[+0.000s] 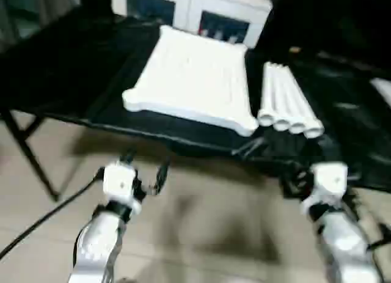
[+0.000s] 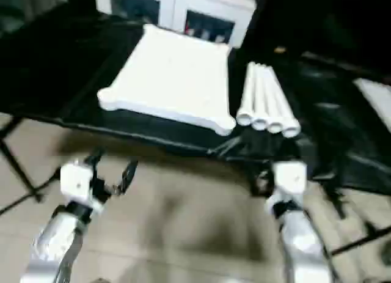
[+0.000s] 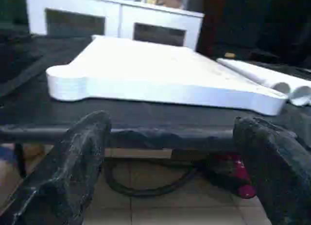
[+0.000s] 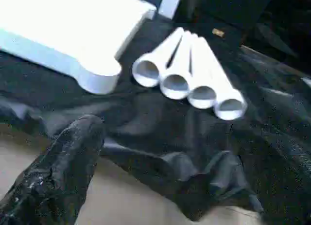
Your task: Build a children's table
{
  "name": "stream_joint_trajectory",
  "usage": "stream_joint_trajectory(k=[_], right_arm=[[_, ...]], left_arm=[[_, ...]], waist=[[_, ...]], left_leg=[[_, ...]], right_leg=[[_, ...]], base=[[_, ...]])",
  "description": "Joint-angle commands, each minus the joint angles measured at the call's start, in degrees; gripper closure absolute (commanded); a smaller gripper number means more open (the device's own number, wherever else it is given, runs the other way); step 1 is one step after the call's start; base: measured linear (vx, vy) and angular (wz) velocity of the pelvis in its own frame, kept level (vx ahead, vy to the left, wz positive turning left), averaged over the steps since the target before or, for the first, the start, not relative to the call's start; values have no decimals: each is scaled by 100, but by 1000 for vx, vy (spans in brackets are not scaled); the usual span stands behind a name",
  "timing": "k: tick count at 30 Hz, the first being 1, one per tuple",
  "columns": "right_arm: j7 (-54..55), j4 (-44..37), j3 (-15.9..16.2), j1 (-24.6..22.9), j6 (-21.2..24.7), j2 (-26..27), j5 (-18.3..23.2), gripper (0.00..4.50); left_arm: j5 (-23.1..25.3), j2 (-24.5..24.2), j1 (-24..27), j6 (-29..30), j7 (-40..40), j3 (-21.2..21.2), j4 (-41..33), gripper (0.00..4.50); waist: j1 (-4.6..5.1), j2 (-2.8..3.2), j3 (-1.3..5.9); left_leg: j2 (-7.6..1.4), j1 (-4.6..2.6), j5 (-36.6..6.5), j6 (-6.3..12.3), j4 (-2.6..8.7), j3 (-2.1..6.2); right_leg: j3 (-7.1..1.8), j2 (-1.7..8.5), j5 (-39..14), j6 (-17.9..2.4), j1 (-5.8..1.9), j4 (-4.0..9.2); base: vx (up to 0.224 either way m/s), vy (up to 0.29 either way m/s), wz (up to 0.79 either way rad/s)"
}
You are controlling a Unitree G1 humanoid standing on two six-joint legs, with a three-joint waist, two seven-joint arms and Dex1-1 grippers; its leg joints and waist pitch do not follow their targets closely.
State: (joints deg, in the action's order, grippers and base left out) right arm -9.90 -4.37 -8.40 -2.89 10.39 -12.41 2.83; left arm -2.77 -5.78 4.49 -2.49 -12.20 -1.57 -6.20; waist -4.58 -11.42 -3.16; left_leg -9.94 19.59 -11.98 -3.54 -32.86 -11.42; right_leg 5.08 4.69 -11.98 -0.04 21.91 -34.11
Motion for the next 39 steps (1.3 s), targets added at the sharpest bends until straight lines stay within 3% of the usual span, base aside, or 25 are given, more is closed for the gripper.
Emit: stream_joint_trajectory(k=[1,3,6,8,12,15,16,20,21,22,23,24,25,26,27,28,29,30,32,33,34,35,37,38,39], right_arm=[[-189,-308,-21,23,399,-202,-25,0],[-247,-418,-21,86,634,-329,-34,0],[-320,-482,9,165,760,-440,-59,0],[-360,-515,68,327,926,-526,-45,0],[-416,-564,156,523,1085,-642,-67,0],[-464,-662,159,596,1244,-625,-10,0],[-465,-695,143,611,1317,-603,37,0],[11,-1547,-102,733,1571,84,658,0],[50,-1595,-92,729,1580,124,658,0],[165,-1736,-44,715,1607,234,629,0],[302,-1879,15,649,1638,356,539,0],[477,-1907,189,524,1694,432,236,0],[565,-1901,291,452,1727,460,53,0],[800,-1696,425,329,1382,592,-233,0],[831,-1494,455,300,1148,712,-200,0],[812,-1392,459,296,1058,772,-135,0],[626,-1247,464,384,1061,864,143,0],[580,-1218,503,450,1029,864,163,0],[482,-1083,586,703,1004,896,263,0],[487,-1059,596,741,1013,894,259,0],[492,-1035,606,776,1021,893,255,0],[557,-865,615,923,1116,916,208,0],[578,-766,629,983,1056,925,124,0],[568,-661,611,1052,989,944,104,0],[542,-607,589,1085,929,940,125,0]], left_arm=[[-43,90,21,413,148,-58,-319,1],[-44,98,6,608,196,-61,-535,1],[-198,153,-33,782,231,0,-681,1],[-220,204,-89,901,301,62,-732,1],[-44,225,-84,1017,391,-27,-846,1],[26,230,-141,1164,476,-74,-925,1],[55,228,-166,1222,507,-78,-942,1],[8,44,-520,1587,466,67,-1230,1],[6,27,-535,1595,454,79,-1241,1],[2,-29,-575,1620,421,120,-1273,1],[54,-87,-605,1621,427,147,-1255,1],[30,-87,-625,1573,438,188,-1170,1],[8,-78,-631,1543,447,209,-1116,1],[50,-92,-595,1440,441,193,-965,1],[94,-76,-568,1415,485,184,-873,1],[113,-61,-556,1414,518,184,-834,1],[87,-27,-611,1449,581,223,-764,1],[94,-44,-643,1485,577,218,-762,1],[128,-104,-767,1580,539,165,-750,1],[124,-109,-788,1586,525,155,-742,1],[120,-114,-808,1592,511,145,-735,1],[171,-156,-911,1596,443,39,-714,1],[183,-152,-963,1598,418,7,-695,1],[201,-137,-1023,1609,427,-5,-652,1],[238,-140,-1045,1598,435,-27,-638,1]], waist=[[38,54,210],[60,42,218],[91,3,212],[106,25,209],[129,-32,217],[118,-10,223],[127,-51,218],[140,69,217],[164,133,221],[163,123,218],[155,218,225],[159,262,210],[178,199,235],[160,178,196],[151,255,176],[160,246,173],[155,282,139],[174,287,127],[213,329,58],[271,308,29],[313,349,-9],[316,407,-15],[376,423,-31],[322,430,21],[310,424,27]], left_leg=[[-440,-39,-819,-34,393,214],[-426,-52,-494,123,359,212],[-419,-71,-478,178,340,199],[-416,-60,-608,157,350,213],[-427,-70,-824,68,336,223],[-435,-77,-815,8,330,232],[-434,-70,-793,12,325,228],[-427,-61,-948,-109,344,264],[-426,-62,-1103,-221,356,261],[-422,-51,-1156,-251,356,267],[-415,-65,-1204,-326,362,268],[-396,-47,-1210,-352,366,265],[-391,-45,-1157,-341,346,249],[-385,-35,-1195,-352,359,244],[-377,-55,-1380,-411,375,237],[-375,-78,-1724,-435,386,249],[-382,-185,-2634,-465,417,279],[-380,-263,-3212,-410,420,320],[-391,-326,-3632,-298,437,337],[-388,-398,-3862,-236,421,345],[-387,-479,-3941,-193,409,343],[-400,-500,-3977,-193,428,360],[-404,-454,-3925,-218,468,387],[-366,-383,-3491,-156,460,351],[-336,-424,-3225,-111,446,302]], right_leg=[[-401,392,-358,-277,-154,331],[-414,406,11,-360,-165,294],[-451,382,-81,-450,-152,308],[-458,372,-320,-439,-160,326],[-456,374,-856,-326,-131,375],[-456,373,-780,-351,-121,353],[-455,367,-754,-346,-114,357],[-449,374,-765,-338,-92,332],[-445,351,-808,-319,-86,357],[-441,353,-853,-308,-95,350],[-448,345,-856,-300,-88,334],[-456,335,-810,-294,-87,331],[-457,323,-757,-287,-98,346],[-464,329,-857,-256,-89,363],[-465,333,-1025,-230,-52,386],[-452,341,-1374,-208,-56,394],[-405,342,-2298,-153,-23,485],[-340,331,-2980,-145,-44,564],[-245,294,-3512,-194,-96,664],[-151,267,-3883,-209,-148,722],[-85,281,-3904,-270,-179,780],[-64,302,-3847,-308,-218,776],[-41,334,-3784,-329,-339,765],[-135,418,-3696,-371,-462,766],[-166,433,-3697,-453,-449,792]], base=[[0,0,0],[0,0,0],[0,0,0],[0,0,0],[0,0,0],[0,0,0],[0,0,0],[0,0,0],[0,0,0],[0,0,0],[0,0,0],[0,0,0],[0,0,0],[0,0,0],[0,0,0],[0,0,0],[0,0,0],[0,0,0],[0,0,0],[0,0,0],[0,0,0],[0,0,0],[33,1,-7],[98,-8,-8],[98,-8,-8]])
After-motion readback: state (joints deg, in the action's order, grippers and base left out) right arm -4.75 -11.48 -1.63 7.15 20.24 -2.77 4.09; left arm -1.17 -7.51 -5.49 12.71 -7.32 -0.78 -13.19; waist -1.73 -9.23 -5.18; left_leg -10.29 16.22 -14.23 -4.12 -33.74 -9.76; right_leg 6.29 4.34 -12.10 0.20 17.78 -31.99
